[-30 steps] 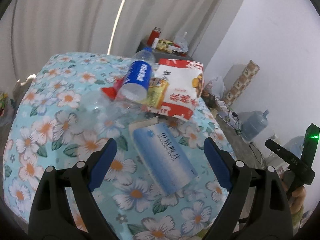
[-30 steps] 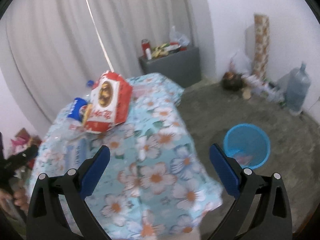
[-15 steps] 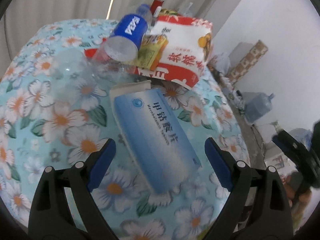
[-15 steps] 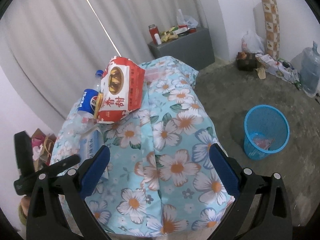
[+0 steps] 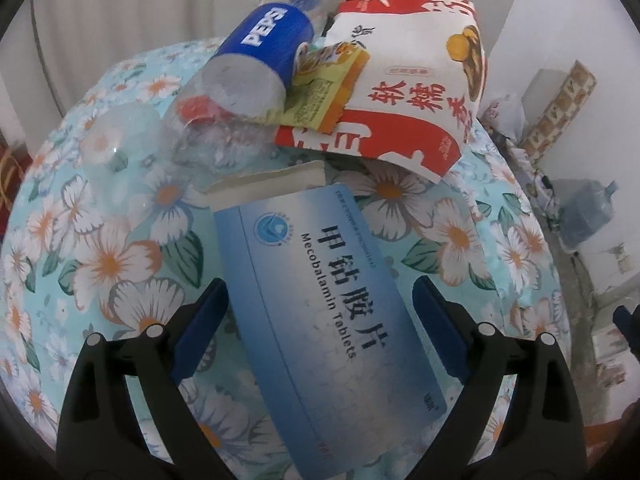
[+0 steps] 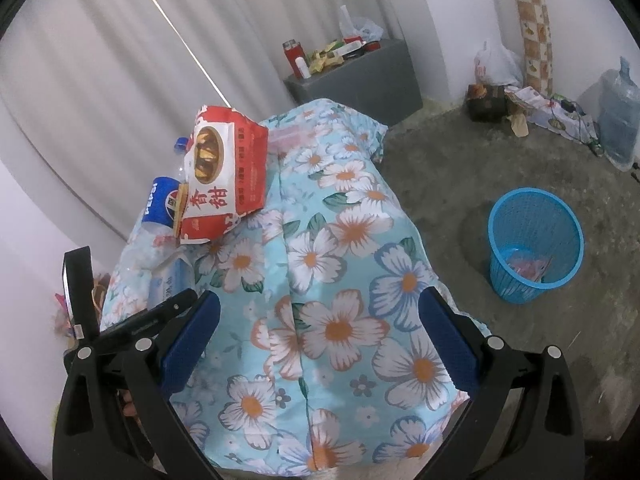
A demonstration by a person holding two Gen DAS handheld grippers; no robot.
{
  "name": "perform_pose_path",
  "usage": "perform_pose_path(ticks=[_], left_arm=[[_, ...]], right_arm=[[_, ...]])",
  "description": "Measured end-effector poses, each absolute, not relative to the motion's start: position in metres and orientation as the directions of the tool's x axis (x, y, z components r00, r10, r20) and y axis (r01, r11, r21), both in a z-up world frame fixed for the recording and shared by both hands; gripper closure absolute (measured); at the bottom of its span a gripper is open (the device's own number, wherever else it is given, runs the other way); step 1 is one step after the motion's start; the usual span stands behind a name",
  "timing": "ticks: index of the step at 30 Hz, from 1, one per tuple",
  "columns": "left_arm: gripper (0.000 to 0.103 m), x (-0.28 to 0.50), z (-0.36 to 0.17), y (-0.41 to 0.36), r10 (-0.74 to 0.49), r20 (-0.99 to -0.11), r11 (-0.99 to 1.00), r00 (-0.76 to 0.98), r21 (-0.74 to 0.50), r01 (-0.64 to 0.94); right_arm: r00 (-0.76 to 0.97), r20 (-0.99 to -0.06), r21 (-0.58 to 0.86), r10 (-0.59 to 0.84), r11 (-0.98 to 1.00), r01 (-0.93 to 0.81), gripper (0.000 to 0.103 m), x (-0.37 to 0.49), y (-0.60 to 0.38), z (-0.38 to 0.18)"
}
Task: Collect trash
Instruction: 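Grasp the blue Mecobalamin Tablets box with the left tool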
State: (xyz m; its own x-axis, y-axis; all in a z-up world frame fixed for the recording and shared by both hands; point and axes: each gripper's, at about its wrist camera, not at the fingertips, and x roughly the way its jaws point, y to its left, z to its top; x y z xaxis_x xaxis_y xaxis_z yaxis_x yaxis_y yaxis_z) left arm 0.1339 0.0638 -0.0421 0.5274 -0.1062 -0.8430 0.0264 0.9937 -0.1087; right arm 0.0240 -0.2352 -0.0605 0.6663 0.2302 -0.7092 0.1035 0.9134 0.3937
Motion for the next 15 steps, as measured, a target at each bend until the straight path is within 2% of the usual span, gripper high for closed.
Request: perform_pose_path(ticks=[4,6,15], left_arm=[[0.014,0.134,-0.044,0.054,-0.07,-0.835,0.997,0.546,-0.045,0.06],[0.019,0.13,-0.043,0.052,-0.088,-0.819,0.995,0.566,-0.044,0.091],[0.021,0.105,-0.039,0.074,-0.148,-0.816,0.985,0.559,-0.075,0.152]], right_arm=[[0.659,-0.712,0.406,0.243,0.908,0.104,0.006,0.026,-0.236,-0.065],[0.658,-0.713,0.406,0.243,0.908,0.104,0.006,0.026,-0.237,-0.066],[0.661,-0.707,0.406,0.252,0.91,0.088,0.007,0.026,-0.235,-0.063]])
